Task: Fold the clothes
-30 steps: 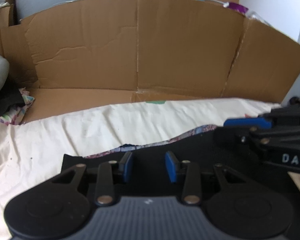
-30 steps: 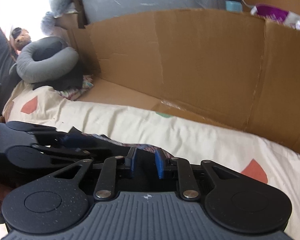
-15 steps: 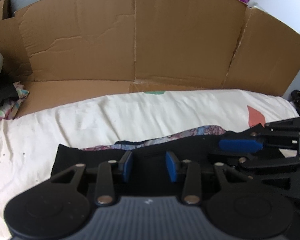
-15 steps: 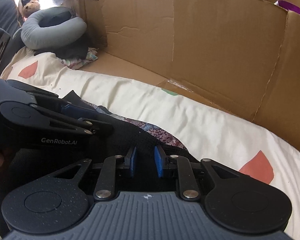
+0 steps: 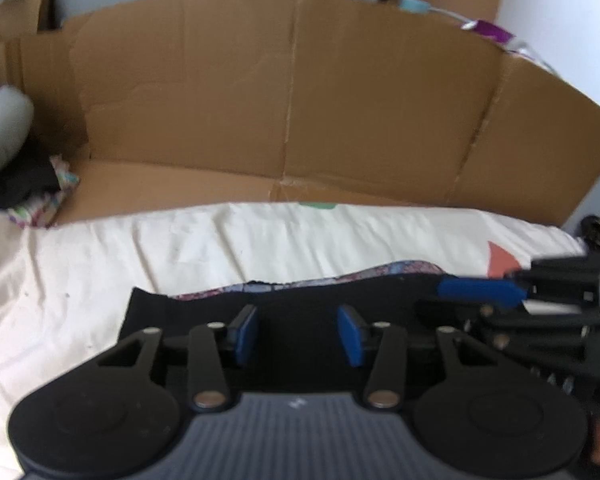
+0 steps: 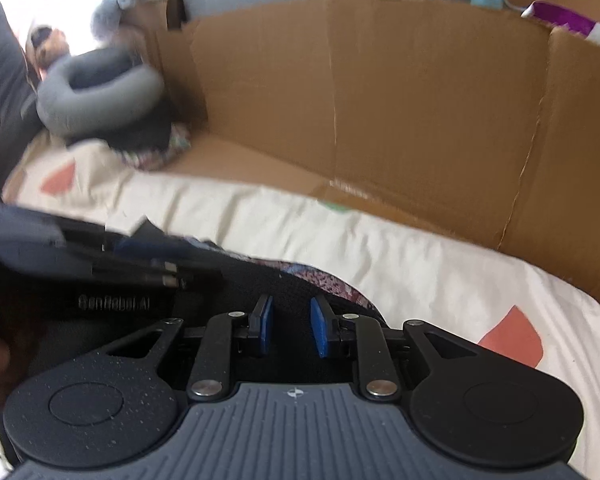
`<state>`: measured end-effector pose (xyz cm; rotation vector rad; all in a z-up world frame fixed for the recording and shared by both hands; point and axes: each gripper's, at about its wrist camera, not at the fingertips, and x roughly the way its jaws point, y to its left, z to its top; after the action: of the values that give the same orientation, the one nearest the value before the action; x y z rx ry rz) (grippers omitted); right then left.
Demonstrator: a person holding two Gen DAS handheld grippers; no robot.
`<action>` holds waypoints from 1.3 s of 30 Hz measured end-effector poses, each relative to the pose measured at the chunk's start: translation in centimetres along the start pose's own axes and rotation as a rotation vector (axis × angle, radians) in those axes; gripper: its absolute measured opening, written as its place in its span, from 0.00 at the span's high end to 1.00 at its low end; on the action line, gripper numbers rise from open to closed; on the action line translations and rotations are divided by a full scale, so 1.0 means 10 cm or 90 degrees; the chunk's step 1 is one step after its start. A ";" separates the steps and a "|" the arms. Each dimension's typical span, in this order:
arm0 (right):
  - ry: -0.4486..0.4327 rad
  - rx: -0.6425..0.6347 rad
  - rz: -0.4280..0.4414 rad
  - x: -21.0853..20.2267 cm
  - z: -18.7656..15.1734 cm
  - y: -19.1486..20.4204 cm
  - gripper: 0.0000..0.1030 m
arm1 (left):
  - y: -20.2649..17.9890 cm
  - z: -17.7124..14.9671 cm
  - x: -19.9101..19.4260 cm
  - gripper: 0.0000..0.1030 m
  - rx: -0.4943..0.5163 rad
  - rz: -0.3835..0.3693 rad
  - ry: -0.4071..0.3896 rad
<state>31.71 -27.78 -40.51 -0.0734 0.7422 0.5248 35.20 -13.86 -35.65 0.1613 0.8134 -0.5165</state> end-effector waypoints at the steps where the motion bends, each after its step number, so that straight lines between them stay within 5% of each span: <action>1: -0.005 -0.007 0.003 -0.05 0.00 0.02 0.73 | -0.02 -0.02 -0.06 0.54 0.017 0.004 -0.007; 17: 0.012 -0.047 0.029 -0.62 -0.34 0.48 0.70 | -0.11 -0.42 -0.76 0.48 -0.010 0.004 -0.031; 24: 0.051 -0.060 0.018 -0.65 -0.68 0.50 0.69 | -0.17 -0.78 -0.75 0.44 -0.015 -0.002 0.017; 29: 0.077 -0.056 -0.002 -0.64 -0.87 0.40 0.69 | -0.02 -1.00 -0.71 0.44 -0.032 0.037 0.054; 39: 0.071 -0.032 -0.055 -0.94 -1.00 0.14 0.69 | 0.39 -1.19 -1.03 0.43 -0.057 0.118 0.042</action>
<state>19.00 -33.09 -41.50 -0.1823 0.8307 0.4590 23.56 -2.66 -36.51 0.1706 0.8744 -0.3013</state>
